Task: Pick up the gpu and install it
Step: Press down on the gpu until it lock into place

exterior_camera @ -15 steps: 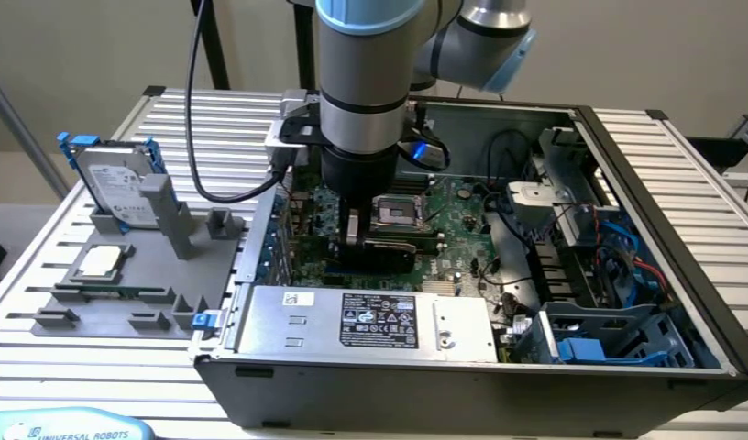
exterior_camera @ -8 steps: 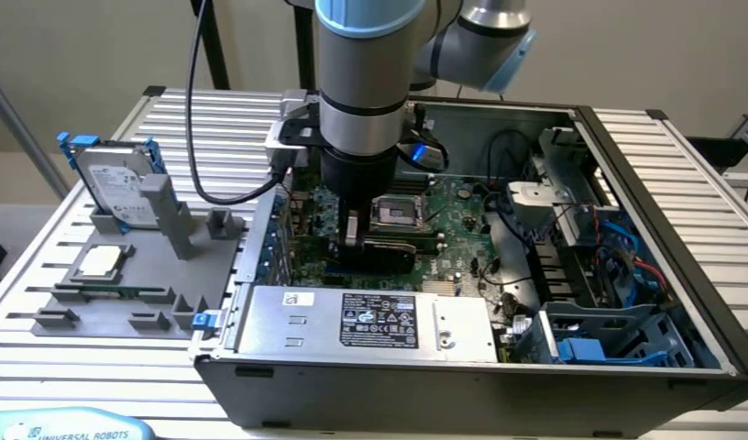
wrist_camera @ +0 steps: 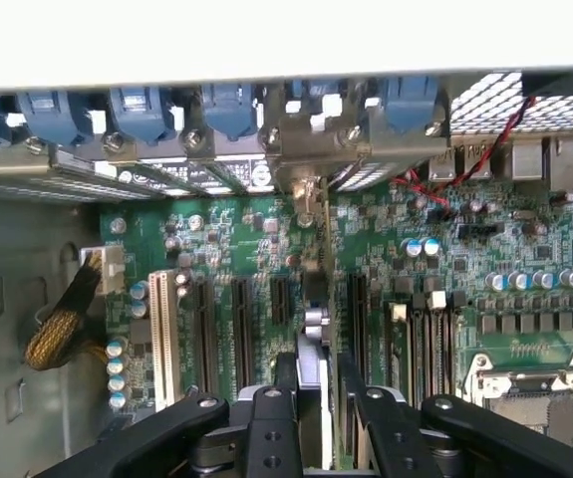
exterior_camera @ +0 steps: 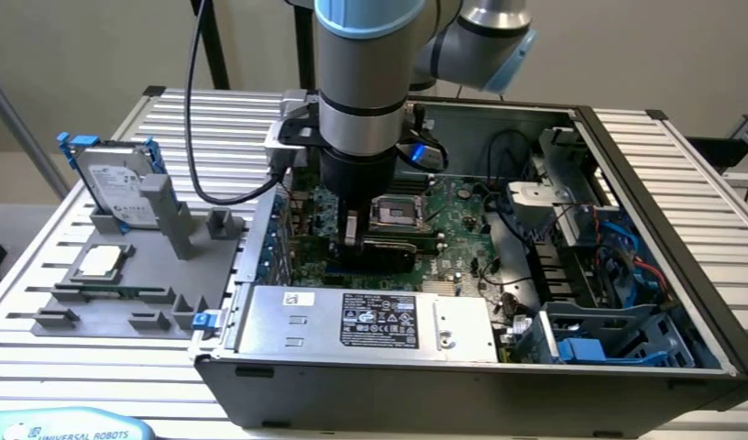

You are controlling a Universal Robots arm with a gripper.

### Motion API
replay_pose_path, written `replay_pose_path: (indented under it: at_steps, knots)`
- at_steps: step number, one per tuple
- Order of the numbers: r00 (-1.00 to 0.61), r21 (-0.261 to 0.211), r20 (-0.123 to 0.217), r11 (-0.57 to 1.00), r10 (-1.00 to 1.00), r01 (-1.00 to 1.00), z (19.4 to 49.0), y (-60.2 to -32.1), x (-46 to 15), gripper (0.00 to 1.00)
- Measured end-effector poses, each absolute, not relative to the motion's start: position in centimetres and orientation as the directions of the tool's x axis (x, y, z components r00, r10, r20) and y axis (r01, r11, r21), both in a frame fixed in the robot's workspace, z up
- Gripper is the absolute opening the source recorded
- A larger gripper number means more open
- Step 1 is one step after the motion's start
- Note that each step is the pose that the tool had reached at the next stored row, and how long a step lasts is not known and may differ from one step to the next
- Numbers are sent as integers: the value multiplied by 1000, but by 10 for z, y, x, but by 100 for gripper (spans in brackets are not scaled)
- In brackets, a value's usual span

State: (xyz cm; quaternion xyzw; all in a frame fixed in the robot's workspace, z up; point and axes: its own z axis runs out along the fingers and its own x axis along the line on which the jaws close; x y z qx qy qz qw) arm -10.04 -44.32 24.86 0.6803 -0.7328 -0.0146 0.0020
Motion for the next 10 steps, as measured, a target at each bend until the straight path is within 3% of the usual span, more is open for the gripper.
replay_pose_path:
  at_steps: [1, 10]
  knots:
    - [-74, 25, -16, 74, -997, -997, 250, -443, -100, 34]
    - [-74, 25, -16, 73, -997, -997, 282, -443, -100, 34]
